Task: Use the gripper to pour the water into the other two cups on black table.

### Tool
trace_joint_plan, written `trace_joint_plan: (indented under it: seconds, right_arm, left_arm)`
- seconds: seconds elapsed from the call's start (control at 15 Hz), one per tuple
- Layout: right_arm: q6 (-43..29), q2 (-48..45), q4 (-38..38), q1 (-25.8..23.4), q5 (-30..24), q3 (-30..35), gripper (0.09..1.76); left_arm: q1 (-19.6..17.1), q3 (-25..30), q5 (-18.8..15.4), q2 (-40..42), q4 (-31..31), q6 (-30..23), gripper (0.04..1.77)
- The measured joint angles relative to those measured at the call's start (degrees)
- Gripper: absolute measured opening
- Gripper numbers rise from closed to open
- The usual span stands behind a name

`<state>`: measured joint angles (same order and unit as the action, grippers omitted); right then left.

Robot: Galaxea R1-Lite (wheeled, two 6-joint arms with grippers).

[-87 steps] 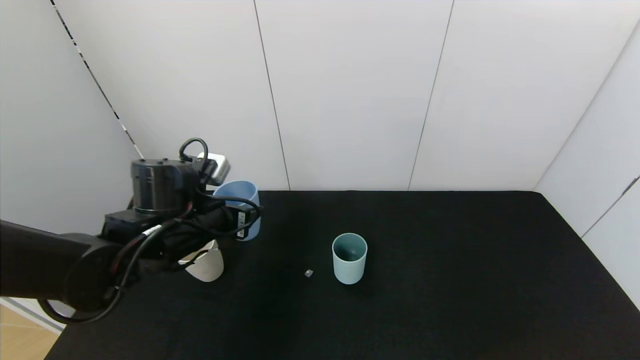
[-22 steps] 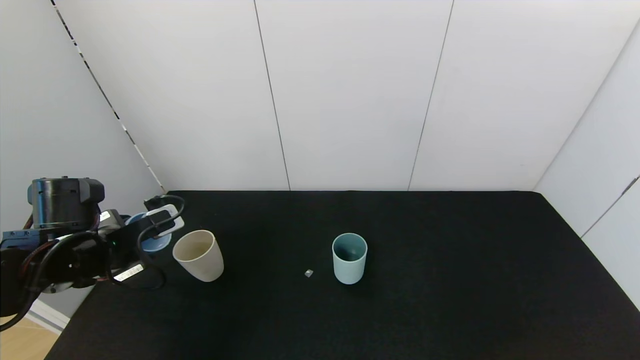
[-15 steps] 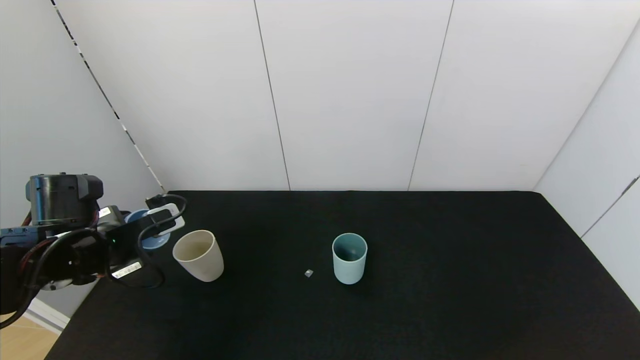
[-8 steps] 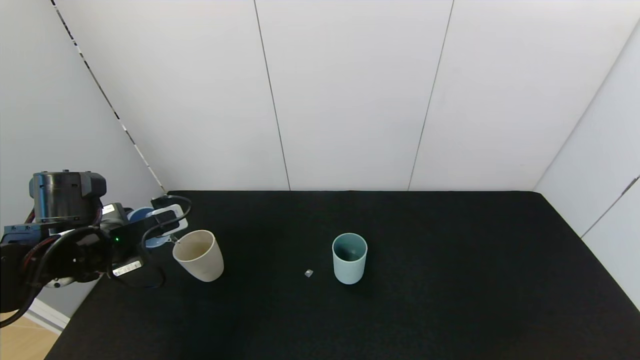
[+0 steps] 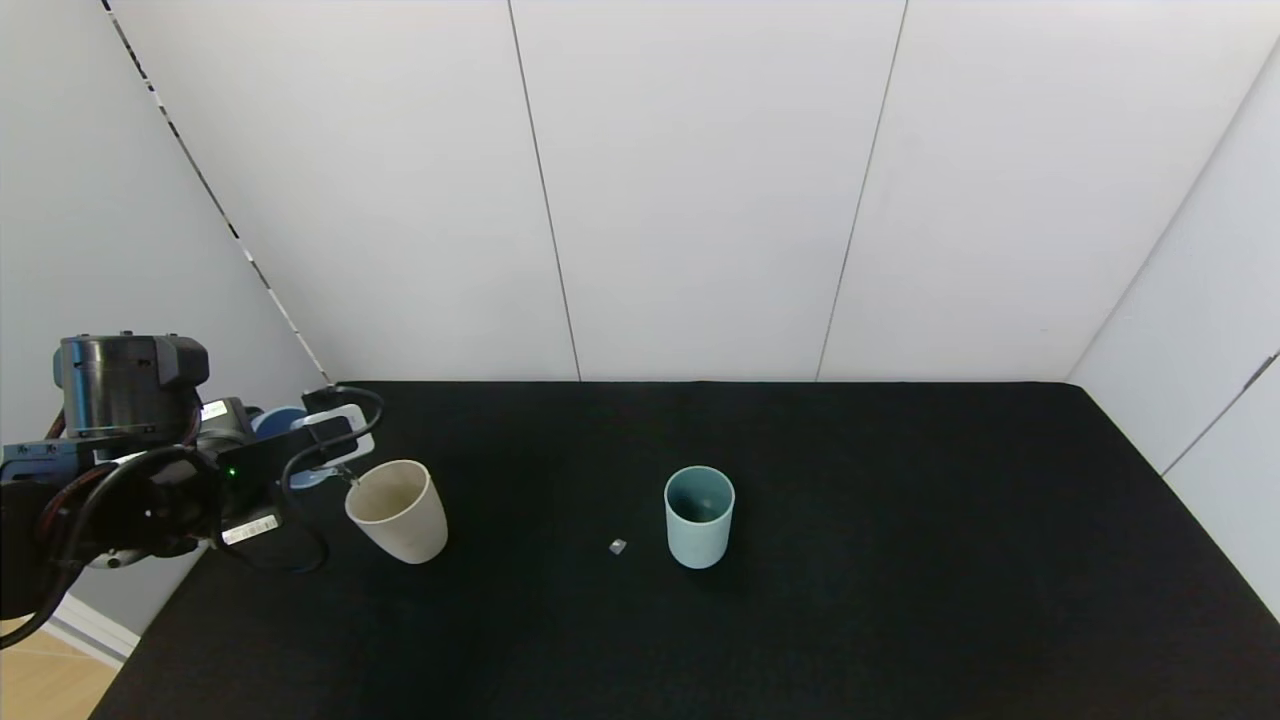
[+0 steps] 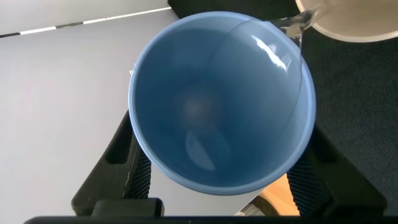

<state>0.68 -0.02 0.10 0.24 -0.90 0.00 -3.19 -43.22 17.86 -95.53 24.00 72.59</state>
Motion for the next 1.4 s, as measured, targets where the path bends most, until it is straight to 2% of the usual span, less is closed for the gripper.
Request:
trace_joint_plan:
  seconds: [0.6, 0.87, 1.2, 1.4]
  right_arm:
    - [-0.02, 0.00, 0.00, 0.00, 0.02, 0.00, 1.71]
    - [-0.02, 0.00, 0.00, 0.00, 0.02, 0.00, 1.71]
    - [0.00, 0.00, 0.00, -0.04, 0.00, 0.00, 1.71]
    - [0.00, 0.00, 0.00, -0.04, 0.02, 0.00, 1.71]
  left_arm:
    - [0.20, 0.28, -1.08, 0.16, 2.86, -1.71, 1.22]
    - [0.20, 0.30, -4.91, -0.04, 2.26, -8.95, 1.22]
    - [0.26, -0.94, -5.79, 0.33, 1.99, -19.02, 1.22]
    - [0.41, -2.47, -7.69, 1.26, 1.84, -24.14, 1.22]
